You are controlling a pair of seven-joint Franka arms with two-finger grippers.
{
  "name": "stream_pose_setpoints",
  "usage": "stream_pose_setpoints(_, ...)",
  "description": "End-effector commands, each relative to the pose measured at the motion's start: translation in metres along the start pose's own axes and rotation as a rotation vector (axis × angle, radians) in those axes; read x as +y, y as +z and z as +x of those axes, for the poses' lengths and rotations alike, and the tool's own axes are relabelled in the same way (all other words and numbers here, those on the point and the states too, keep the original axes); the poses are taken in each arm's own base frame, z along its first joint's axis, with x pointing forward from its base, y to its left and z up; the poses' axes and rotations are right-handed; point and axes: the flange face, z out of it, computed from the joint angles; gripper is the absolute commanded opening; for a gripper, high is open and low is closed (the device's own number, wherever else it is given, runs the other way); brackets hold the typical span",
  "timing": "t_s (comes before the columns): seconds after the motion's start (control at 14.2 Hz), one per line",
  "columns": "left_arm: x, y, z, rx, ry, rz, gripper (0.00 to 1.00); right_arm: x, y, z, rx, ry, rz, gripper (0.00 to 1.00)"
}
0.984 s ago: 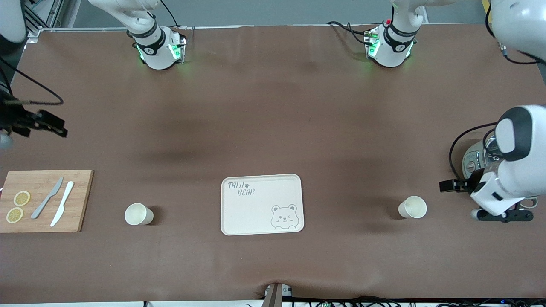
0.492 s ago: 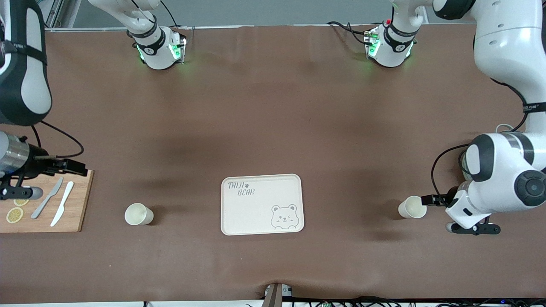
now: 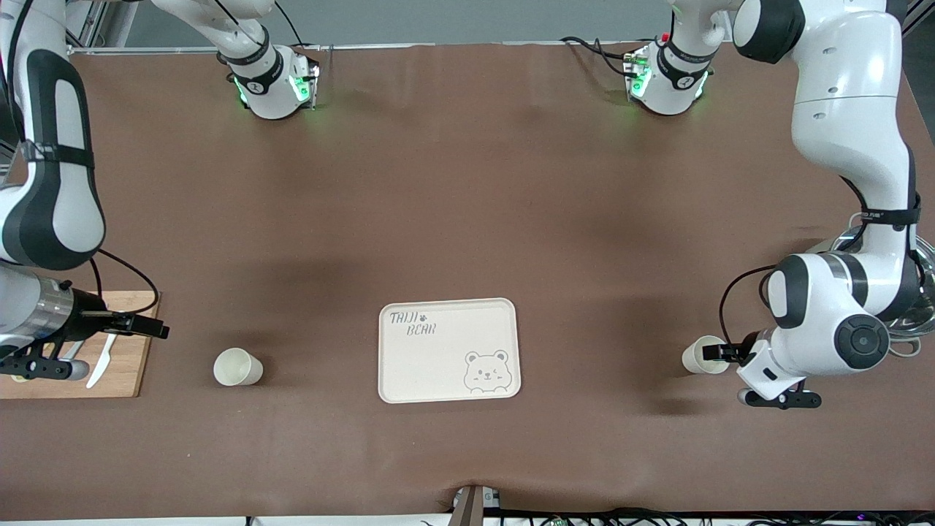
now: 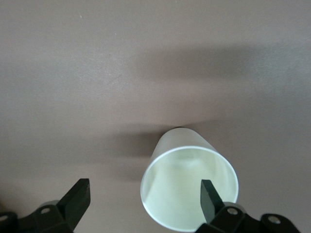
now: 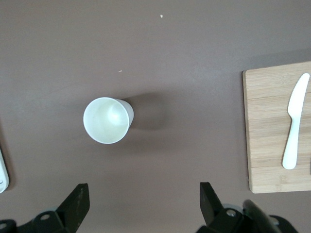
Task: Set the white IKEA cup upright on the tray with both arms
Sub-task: 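Reach the left gripper to one white cup while the right gripper reaches the other, then close the left gripper on its cup while the right gripper grasps the other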
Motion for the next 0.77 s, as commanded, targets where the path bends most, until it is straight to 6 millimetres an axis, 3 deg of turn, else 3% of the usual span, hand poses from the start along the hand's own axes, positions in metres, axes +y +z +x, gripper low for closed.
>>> stream_pose_setpoints(0.0,0.0,0.007,0.0,-0.005,0.013,0.016,0.84,-0.003,0.012,0.011,0.008,0.006,0.013,1.0)
stream_pose_setpoints(0.21,0.001,0.014,-0.004,-0.021,0.015,0.012,0.28,-0.003,0.041,0.017,-0.003,0.01,0.017,1.0)
stream_pose_setpoints(0.35,0.002,0.012,-0.004,-0.018,0.032,0.012,0.04,-0.001,0.06,0.021,-0.006,0.014,0.018,1.0)
stream_pose_setpoints(0.7,0.004,0.007,-0.003,-0.011,0.035,0.004,0.0,-0.007,0.087,0.03,0.034,0.012,0.021,1.0)
